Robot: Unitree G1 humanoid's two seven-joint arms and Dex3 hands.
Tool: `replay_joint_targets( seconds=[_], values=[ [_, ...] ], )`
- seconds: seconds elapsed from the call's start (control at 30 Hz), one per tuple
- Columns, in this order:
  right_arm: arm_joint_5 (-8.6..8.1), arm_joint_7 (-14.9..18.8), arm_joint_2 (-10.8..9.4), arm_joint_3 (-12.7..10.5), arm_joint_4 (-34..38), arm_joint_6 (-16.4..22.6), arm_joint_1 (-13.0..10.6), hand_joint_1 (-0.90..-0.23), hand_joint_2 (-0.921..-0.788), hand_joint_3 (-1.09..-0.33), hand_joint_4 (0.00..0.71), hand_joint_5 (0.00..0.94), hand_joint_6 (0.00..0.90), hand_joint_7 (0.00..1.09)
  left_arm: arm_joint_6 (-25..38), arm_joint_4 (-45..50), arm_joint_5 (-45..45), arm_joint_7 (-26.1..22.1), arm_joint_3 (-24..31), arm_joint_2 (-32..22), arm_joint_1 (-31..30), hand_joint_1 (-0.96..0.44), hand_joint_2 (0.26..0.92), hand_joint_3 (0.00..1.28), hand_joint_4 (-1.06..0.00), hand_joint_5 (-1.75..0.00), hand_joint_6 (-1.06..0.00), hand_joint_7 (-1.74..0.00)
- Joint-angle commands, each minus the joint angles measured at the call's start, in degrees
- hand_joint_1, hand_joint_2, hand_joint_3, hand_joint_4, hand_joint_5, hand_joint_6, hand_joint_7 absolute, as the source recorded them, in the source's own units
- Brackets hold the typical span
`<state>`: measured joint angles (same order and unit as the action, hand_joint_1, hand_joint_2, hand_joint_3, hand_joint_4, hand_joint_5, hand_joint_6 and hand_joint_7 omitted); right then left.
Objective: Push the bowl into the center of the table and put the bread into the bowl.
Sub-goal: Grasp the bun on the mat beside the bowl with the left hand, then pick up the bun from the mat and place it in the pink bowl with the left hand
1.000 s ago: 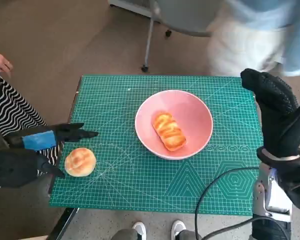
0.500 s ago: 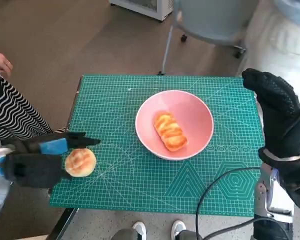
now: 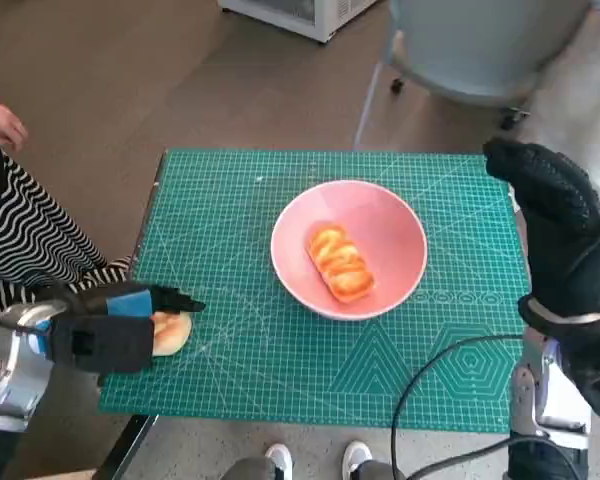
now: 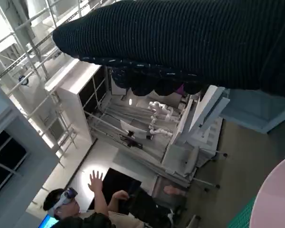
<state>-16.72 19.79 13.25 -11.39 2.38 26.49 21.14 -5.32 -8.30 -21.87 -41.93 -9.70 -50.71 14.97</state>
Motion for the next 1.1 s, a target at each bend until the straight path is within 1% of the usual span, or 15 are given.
replay_joint_targets(
  seconds=[0.03,0.07,0.13,0.17,0.2,0.3,0.43,0.53,0.67,0.87,1.0,1.1],
  values=[
    [-0.44,0.2,0.4,-0.3,0.0,-1.2,-1.3,-0.726,-0.921,-0.793,0.133,0.0,0.014,0.55,-2.4,-1.9,-1.1,1.6,-0.7,0.1,-0.1,-0.2,0.819,0.22,-0.91,-0.08,-0.69,-0.79],
    [-0.41,0.2,0.4,-0.3,0.0,-1.3,-1.3,-0.726,-0.921,-0.793,0.133,0.0,0.014,0.55,-3.0,-2.3,-1.3,2.0,-0.7,0.0,0.0,-0.13,0.856,0.16,-0.86,-0.42,-0.65,-0.96],
    [-0.39,0.2,0.4,-0.3,0.0,-1.3,-1.3,-0.726,-0.921,-0.793,0.133,0.0,0.014,0.55,-4.5,-3.5,-1.7,3.2,-0.9,0.1,0.2,-0.08,0.878,0.13,-0.82,-0.64,-0.62,-1.08],
    [-0.34,0.2,0.4,-0.3,0.1,-1.3,-1.3,-0.727,-0.921,-0.793,0.134,0.0,0.014,0.55,-5.5,-4.4,-2.1,4.1,-1.0,0.1,0.3,-0.05,0.894,0.1,-0.8,-0.79,-0.61,-1.14],
    [-0.32,0.2,0.4,-0.3,0.1,-1.3,-1.3,-0.728,-0.921,-0.792,0.134,0.0,0.014,0.55,-6.3,-5.0,-2.4,4.8,-1.0,0.1,0.4,-0.03,0.901,0.08,-0.79,-0.88,-0.62,-1.15],
    [-0.22,0.3,0.5,-0.4,0.4,-1.1,-1.3,-0.73,-0.921,-0.791,0.134,0.0,0.015,0.55,-8.6,-6.5,-2.6,6.4,-1.0,-0.1,0.6,-0.01,0.908,0.04,-0.79,-0.98,-0.65,-1.15],
    [-0.11,0.4,0.6,-0.4,0.7,-1.0,-1.3,-0.732,-0.921,-0.789,0.134,0.0,0.016,0.55,-10.2,-6.5,-2.0,7.1,-0.2,-0.6,0.7,0.0,0.911,0.02,-0.79,-1.03,-0.67,-1.14],
    [-0.16,0.4,0.6,-0.5,0.9,-0.9,-1.2,-0.732,-0.921,-0.789,0.134,0.0,0.015,0.55,-10.6,-5.3,-1.0,6.7,0.9,-1.1,0.9,0.0,0.909,0.02,-0.8,-1.01,-0.68,-1.14],
    [-0.25,0.4,0.7,-0.5,1.1,-1.0,-0.9,-0.732,-0.921,-0.789,0.134,0.0,0.016,0.55,-10.6,-2.3,0.6,6.0,2.8,-1.9,0.9,0.0,0.908,0.01,-0.81,-0.99,-0.68,-1.16],
    [-0.17,0.3,0.6,-0.5,1.3,-1.1,-0.6,-0.731,-0.921,-0.79,0.134,0.0,0.016,0.55,-9.5,4.7,4.4,4.0,6.8,-2.6,1.1,0.0,0.908,0.01,-0.82,-0.97,-0.67,-1.17],
    [-0.17,0.3,0.6,-0.5,1.3,-1.1,-0.5,-0.731,-0.921,-0.79,0.134,0.0,0.016,0.55,-8.3,8.9,8.2,2.7,9.2,-2.0,2.5,0.0,0.908,0.01,-0.82,-0.97,-0.68,-1.17],
    [-0.13,0.3,0.6,-0.5,1.3,-1.0,-0.3,-0.731,-0.921,-0.79,0.135,0.0,0.016,0.55,-8.5,11.2,11.3,2.7,10.4,-0.8,5.0,0.0,0.908,0.01,-0.82,-0.97,-0.68,-1.17]
  ],
)
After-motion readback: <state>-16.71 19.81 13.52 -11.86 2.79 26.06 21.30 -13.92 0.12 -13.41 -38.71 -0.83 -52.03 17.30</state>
